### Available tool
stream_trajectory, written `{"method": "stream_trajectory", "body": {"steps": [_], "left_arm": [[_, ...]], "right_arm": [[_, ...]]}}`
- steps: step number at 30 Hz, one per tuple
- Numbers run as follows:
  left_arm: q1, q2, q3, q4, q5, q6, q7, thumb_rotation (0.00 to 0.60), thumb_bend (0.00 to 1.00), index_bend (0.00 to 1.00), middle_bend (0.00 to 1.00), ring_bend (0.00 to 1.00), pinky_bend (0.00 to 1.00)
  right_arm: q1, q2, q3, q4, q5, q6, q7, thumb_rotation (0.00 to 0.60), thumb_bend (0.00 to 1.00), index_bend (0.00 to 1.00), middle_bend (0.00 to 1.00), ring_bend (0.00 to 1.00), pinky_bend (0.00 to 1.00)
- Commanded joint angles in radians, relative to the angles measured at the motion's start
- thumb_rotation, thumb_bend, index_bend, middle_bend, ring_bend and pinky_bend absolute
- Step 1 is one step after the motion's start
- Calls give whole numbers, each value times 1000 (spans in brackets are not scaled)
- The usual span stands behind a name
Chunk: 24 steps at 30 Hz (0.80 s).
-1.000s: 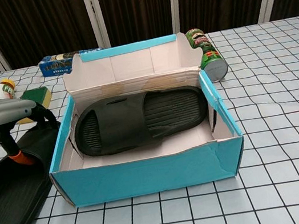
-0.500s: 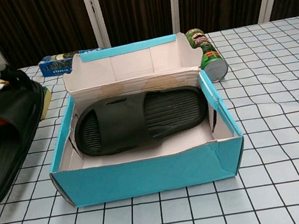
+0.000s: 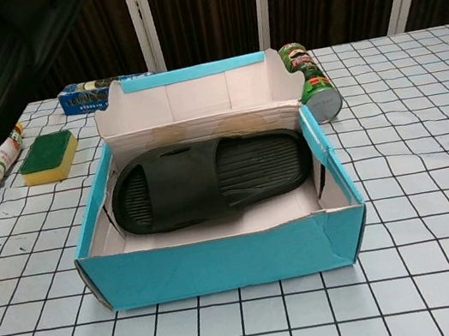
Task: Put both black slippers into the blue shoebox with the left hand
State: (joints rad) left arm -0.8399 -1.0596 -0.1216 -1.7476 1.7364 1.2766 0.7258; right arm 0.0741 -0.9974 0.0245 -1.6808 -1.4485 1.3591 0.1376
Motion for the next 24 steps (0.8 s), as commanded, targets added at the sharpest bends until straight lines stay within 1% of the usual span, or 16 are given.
{"method": "stream_trajectory", "body": {"steps": [1, 5, 7, 9, 15, 24], "left_arm": [[-103, -28, -9, 12, 135, -101, 81, 600, 461, 577, 567, 140, 98], [-171, -99, -2, 41, 191, -202, 95, 600, 460, 575, 568, 140, 98], [-190, -138, 0, 51, 192, -235, 81, 600, 460, 572, 568, 140, 98], [-202, -180, 3, 57, 180, -254, 37, 600, 460, 569, 568, 140, 98], [-217, -267, 15, 105, 172, -272, -38, 600, 460, 565, 567, 140, 98], [-220, -335, 48, 166, 186, -303, -49, 600, 460, 561, 563, 140, 98]], "right_arm": [[-2, 2, 0, 3, -1, 3, 8, 600, 306, 212, 97, 158, 87], [-2, 2, -1, 9, -3, 1, 16, 600, 306, 212, 97, 159, 87], [-1, 3, -1, 10, -2, -1, 18, 600, 306, 212, 97, 159, 87], [-1, 3, 0, 11, 1, -4, 18, 600, 306, 212, 97, 159, 87], [0, 4, 1, 13, 5, -7, 24, 600, 306, 212, 97, 158, 87], [1, 4, 1, 13, 7, -12, 21, 600, 306, 212, 97, 158, 87]]}}
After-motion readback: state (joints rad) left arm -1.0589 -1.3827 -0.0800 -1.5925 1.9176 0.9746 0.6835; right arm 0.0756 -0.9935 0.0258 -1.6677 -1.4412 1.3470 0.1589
